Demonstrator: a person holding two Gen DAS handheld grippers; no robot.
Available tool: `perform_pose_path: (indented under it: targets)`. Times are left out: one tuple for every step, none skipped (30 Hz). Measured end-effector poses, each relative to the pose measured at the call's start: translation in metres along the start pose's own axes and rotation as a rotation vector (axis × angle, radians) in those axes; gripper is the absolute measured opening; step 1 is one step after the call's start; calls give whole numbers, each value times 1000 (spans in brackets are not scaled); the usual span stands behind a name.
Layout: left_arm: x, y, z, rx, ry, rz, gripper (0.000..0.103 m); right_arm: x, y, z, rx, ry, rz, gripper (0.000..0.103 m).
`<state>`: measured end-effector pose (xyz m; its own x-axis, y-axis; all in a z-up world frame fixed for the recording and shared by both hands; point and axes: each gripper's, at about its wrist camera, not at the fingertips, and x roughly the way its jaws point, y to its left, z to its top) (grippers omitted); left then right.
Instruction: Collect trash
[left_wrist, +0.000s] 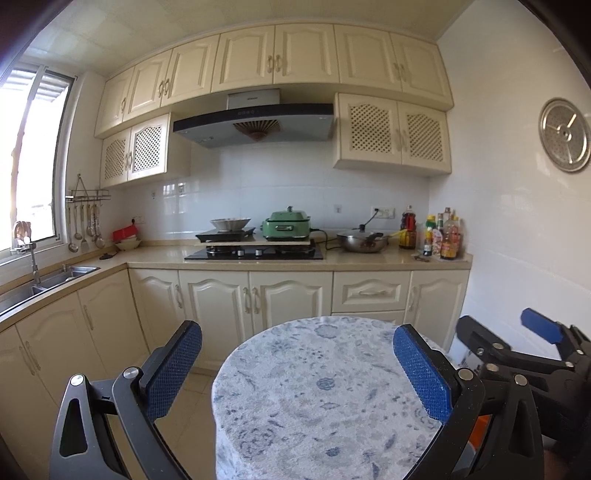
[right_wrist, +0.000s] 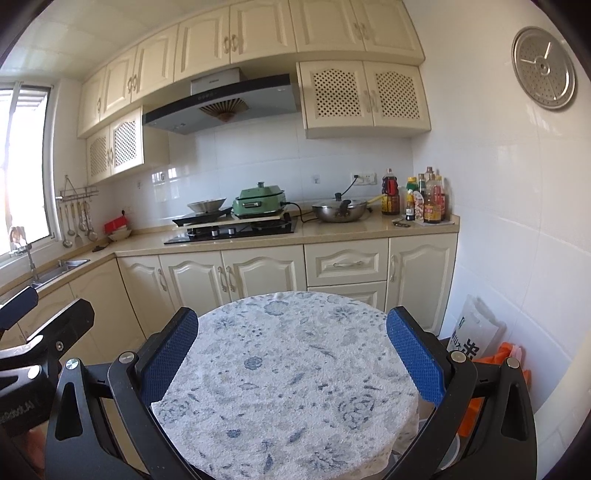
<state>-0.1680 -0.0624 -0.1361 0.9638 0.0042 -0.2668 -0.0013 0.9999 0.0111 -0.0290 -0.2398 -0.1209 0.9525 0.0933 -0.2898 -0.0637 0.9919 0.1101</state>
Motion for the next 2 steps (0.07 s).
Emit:
perform_pose_path:
  targets:
    - [1,1,1,-7,0,-13,102,0,-1,0,2,2,1,103]
    - [1,0,0,-14,2,-15,102,1,-2,0,5,4,2,103]
